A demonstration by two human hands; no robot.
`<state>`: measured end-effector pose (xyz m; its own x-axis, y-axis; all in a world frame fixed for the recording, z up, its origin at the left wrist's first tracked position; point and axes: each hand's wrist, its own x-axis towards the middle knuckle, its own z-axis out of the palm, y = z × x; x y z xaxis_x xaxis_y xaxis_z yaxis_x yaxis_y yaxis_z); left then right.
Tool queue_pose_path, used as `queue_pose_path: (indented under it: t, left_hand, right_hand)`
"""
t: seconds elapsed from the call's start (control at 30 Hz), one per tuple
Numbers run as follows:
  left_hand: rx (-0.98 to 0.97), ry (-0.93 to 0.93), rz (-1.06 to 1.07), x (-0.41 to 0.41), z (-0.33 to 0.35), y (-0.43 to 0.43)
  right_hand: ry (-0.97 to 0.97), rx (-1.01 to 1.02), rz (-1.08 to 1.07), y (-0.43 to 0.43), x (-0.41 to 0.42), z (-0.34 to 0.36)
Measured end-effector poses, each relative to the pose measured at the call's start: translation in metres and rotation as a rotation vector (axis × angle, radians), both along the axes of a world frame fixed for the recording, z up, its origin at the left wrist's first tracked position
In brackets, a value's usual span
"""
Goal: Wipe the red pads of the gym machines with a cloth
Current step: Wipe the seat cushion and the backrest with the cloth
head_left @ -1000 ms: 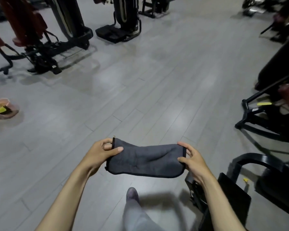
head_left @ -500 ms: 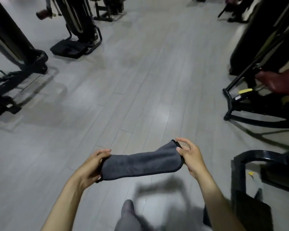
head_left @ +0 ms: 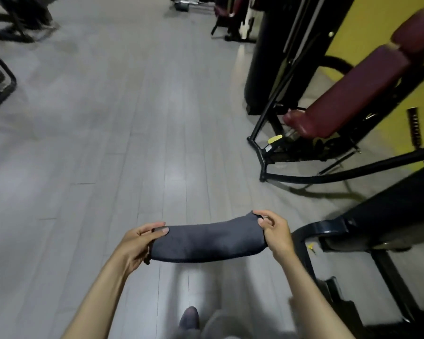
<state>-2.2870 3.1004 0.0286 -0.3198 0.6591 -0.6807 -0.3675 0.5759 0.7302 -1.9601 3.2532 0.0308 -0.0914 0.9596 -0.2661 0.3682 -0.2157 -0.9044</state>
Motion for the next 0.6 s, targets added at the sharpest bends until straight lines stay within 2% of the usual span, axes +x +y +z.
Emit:
queue_pose_path:
  t: [0.17,0.27,0.6]
  left_hand:
    - [0.009,-0.089,-0.215,-0.030,0.011,0.116]
    - [0.067,-0.122,-0.265,-0.042,0.020,0.177]
    - [0.243,0.221,-0.489,-0.071,0.043,0.396]
  right_hand:
    - [0.075,-0.098,-0.045,0.068,0.005,0.003]
    - [0.112,-0.125,-0.109,0.110,-0.002,0.000]
    - [0.153,0.003,-0.124,0.288,-0.072,-0.004]
